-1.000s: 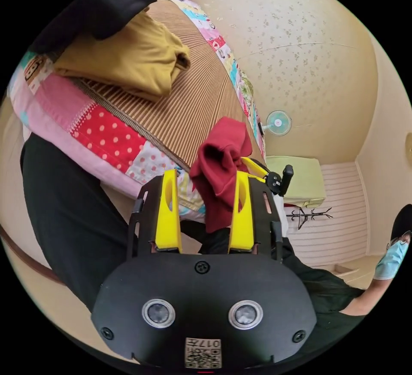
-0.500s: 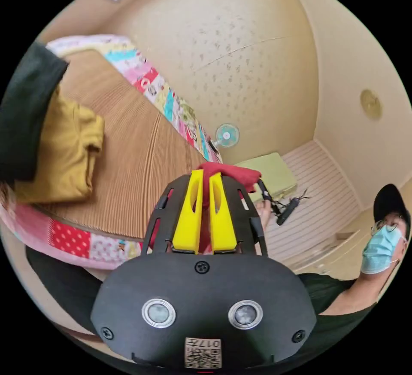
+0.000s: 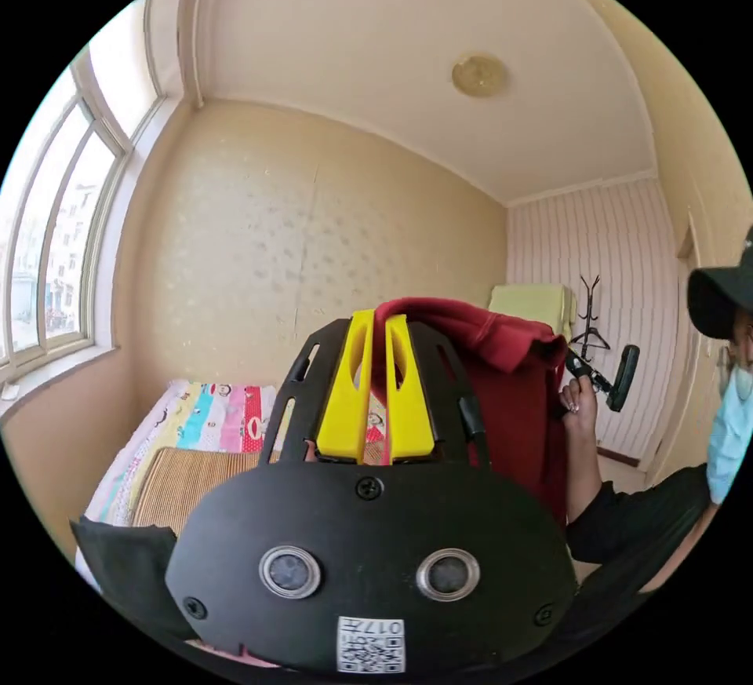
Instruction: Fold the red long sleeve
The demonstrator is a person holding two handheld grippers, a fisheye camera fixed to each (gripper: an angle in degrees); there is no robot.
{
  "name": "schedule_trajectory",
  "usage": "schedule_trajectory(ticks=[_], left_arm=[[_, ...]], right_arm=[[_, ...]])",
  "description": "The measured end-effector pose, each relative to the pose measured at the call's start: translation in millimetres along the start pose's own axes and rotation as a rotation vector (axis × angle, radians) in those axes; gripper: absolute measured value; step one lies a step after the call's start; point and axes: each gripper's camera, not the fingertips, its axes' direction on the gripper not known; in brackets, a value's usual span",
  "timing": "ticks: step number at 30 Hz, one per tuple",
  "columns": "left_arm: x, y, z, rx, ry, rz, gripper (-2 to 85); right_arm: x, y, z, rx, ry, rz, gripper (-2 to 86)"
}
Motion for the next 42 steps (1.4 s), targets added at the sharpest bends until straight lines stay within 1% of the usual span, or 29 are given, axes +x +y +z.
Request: schedule_trajectory(ticks=[2,3,4,5,6,7,9,11,12,13,14,15,16,17,19,21,22,23,25,28,29,30,31,33,34,35,37,40,42], left_arm=[[-32,-28,101,-0.227,-0.079,-0.059,4.4],[-41,-30,129,-0.29,-0.121,-0.064,5.8],[-61,-25,185,-0.42,-0.232,-0.071,7.9],[-81,-4,231,-0.552,-0.343,-0.093,9.2],[-90,11,248,-0.615,-0.386,-0.114,8.9],[-102,46,270,-0.714,-0.419,-0.134,8.3],[-107,104,281,-0.785,-0.379,-0.109,8.9],[-112,198,277,-0.874,-0.335,-0.119,9.5],[-113,222,275,-0.901,-0.328,-0.121,9.6],[-115,272,268,-0.966,-0.329,-0.137,9.8],[-115,320,261,-1.043,-0.314,-0.169,10.0],[-113,342,256,-1.076,-0.293,-0.188,10.1],[-108,379,245,-1.107,-0.244,-0.229,10.3],[-100,410,232,-1.12,-0.205,-0.265,10.3],[-82,447,218,-1.135,-0.161,-0.278,10.5],[-62,477,214,-1.194,-0.148,-0.264,11.0],[-46,481,205,-1.129,-0.19,-0.205,11.1],[-32,482,201,-1.118,-0.238,-0.157,11.0],[-20,481,200,-1.123,-0.3,-0.151,10.4],[-9,467,191,-1.009,-0.205,-0.213,10.1],[-9,462,190,-0.971,-0.193,-0.234,10.0],[-10,462,191,-0.962,-0.193,-0.241,10.0],[-15,465,196,-0.968,-0.201,-0.25,10.0],[-27,490,211,-1.08,-0.229,-0.28,9.8],[-32,501,212,-1.092,-0.226,-0.304,9.6],[-32,500,205,-1.054,-0.218,-0.31,9.1],[-30,502,197,-1.063,-0.202,-0.355,8.5],[-15,510,180,-1.057,-0.116,-0.391,7.6],[-1,514,167,-1.057,-0.087,-0.377,7.0]], right_arm=[[27,-9,138,-0.34,0.043,-0.076,5.0],[36,-2,172,-0.418,0.042,-0.067,5.3],[54,22,229,-0.568,0.033,-0.007,5.3],[66,56,266,-0.705,0.026,0.045,5.0],[67,74,276,-0.755,0.016,0.049,4.8],[64,111,284,-0.816,-0.012,0.03,4.8],[51,173,276,-0.852,-0.039,-0.019,5.3],[31,270,255,-0.936,-0.069,-0.116,5.7],[27,295,250,-0.972,-0.063,-0.133,5.8],[24,344,238,-1.039,-0.016,-0.143,6.0],[29,388,223,-1.076,0.06,-0.091,6.4],[33,408,214,-1.094,0.085,-0.045,6.7],[41,439,195,-1.115,0.07,0.063,7.1],[43,462,175,-1.107,-0.018,0.151,7.3],[38,484,149,-1.072,-0.165,0.183,7.5],[31,497,133,-1.086,-0.163,0.142,7.7],[32,492,123,-1.059,-0.122,0.106,7.6],[40,482,120,-1.055,-0.062,0.109,7.8],[59,460,120,-1.013,-0.056,0.164,8.5],[85,431,130,-0.836,-0.313,0.322,10.4],[85,430,147,-0.842,-0.356,0.342,10.9],[82,432,158,-0.873,-0.358,0.328,11.1],[71,440,180,-0.957,-0.341,0.257,11.1],[52,462,207,-1.14,-0.306,0.104,10.8],[46,460,202,-1.113,-0.28,-0.006,10.3],[46,455,194,-1.137,-0.222,-0.093,9.6],[55,452,177,-1.162,-0.133,-0.172,8.4],[82,450,131,-1.098,-0.068,-0.194,7.0],[103,445,107,-1.095,-0.051,-0.142,6.6]])
